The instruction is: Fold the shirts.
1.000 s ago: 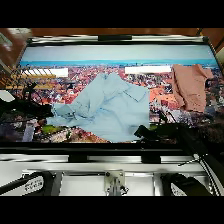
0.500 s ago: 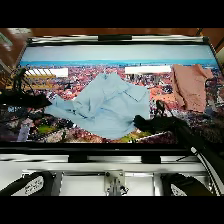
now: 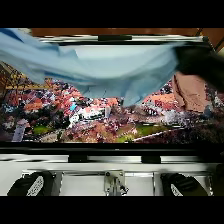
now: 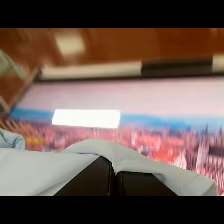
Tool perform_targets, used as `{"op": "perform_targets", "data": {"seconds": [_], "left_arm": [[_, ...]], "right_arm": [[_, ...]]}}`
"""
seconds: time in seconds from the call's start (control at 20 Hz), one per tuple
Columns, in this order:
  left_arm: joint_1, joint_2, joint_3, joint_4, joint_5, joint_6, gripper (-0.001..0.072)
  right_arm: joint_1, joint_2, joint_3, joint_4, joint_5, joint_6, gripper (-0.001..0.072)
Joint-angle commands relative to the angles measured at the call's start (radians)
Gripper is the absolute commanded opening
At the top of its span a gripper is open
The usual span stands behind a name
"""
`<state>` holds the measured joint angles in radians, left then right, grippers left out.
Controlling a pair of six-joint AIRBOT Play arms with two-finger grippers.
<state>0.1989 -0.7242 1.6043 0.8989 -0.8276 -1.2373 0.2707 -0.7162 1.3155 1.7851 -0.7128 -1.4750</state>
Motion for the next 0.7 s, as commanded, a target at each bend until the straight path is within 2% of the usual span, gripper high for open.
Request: {"op": "perform_targets", "data": {"seconds": [0.0,0.15,0.25,0.5,0.65], "left_arm": [[0.0,0.155,0.075,-0.018,0.203,-0.017,0.0031],[0.0,0.214,0.073,-0.016,0.164,-0.016,0.003],[0.0,0.216,0.072,0.019,0.108,-0.017,0.0031],[0.0,0.192,-0.04,0.252,0.023,-0.088,0.003],[0.0,0.153,-0.209,0.277,0.003,-0.088,0.0031]], "right_arm": [[0.0,0.117,0.18,-0.03,0.013,-0.004,0.005],[0.0,0.161,0.191,-0.031,-0.005,0.013,0.005],[0.0,0.151,0.191,-0.031,-0.068,0.036,0.005],[0.0,0.028,0.191,-0.079,-0.391,0.076,0.005],[0.0,-0.135,0.191,-0.191,-0.587,0.132,0.005]]}}
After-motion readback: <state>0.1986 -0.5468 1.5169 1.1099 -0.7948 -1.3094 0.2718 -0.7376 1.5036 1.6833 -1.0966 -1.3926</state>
